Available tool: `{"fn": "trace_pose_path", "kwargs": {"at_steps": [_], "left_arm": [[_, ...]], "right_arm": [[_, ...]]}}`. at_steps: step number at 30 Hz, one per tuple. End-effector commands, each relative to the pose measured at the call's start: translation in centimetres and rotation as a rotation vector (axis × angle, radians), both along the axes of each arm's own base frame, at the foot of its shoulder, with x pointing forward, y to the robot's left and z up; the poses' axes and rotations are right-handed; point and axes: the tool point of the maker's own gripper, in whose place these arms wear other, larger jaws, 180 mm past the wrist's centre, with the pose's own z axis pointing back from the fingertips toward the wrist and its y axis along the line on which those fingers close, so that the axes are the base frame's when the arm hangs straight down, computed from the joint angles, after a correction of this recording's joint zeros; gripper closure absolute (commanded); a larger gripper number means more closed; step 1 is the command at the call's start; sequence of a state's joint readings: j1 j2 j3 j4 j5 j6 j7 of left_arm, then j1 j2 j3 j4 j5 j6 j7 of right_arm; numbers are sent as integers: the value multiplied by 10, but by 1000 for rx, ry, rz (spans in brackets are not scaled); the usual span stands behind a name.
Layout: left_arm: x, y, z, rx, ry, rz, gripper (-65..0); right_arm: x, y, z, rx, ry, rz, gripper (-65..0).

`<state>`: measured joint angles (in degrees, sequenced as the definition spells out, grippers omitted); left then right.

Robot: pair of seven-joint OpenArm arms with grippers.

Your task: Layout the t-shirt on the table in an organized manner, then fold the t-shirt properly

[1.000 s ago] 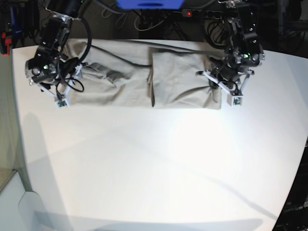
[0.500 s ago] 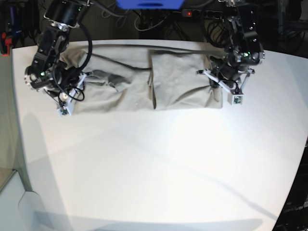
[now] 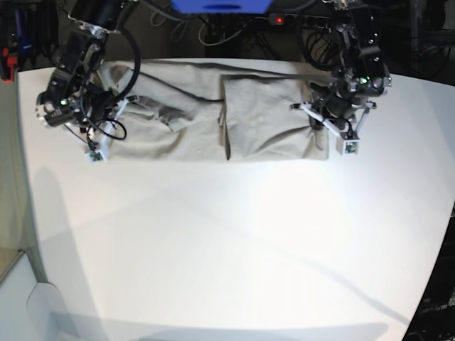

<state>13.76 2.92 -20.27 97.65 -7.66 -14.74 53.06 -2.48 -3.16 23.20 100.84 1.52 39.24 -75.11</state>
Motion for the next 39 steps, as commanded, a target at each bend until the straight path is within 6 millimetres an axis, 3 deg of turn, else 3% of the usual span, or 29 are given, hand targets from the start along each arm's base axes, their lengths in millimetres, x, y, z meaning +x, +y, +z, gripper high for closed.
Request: {"fn": "trace_pose_path", "kwargs": {"at_steps": [1, 8, 14, 23, 27, 31, 37, 39], "left_arm": [[-2, 4, 0, 19, 19, 6, -32], [-1, 3, -2, 16, 23, 6, -32], [5, 3, 2, 16, 9, 6, -32], [8, 4, 3, 19, 3, 5, -32], [8, 4, 3, 19, 3, 5, -32], [8, 4, 4, 18, 0, 6, -33], [9, 4, 7, 19, -7, 9, -33], [9, 4, 7, 19, -7, 9, -33]], "right_arm": [[15, 2, 18, 4, -65, 19, 0], [28, 28, 50, 130, -177, 64, 0], [35, 73, 64, 334, -260, 99, 0], [33, 173, 94, 609, -314, 318, 0], [29, 204, 112, 712, -339, 407, 0], [32, 220, 113, 729, -326, 463, 0], [24, 258, 91, 787, -195, 561, 0], [27, 271, 93, 811, -195, 590, 0]]}}
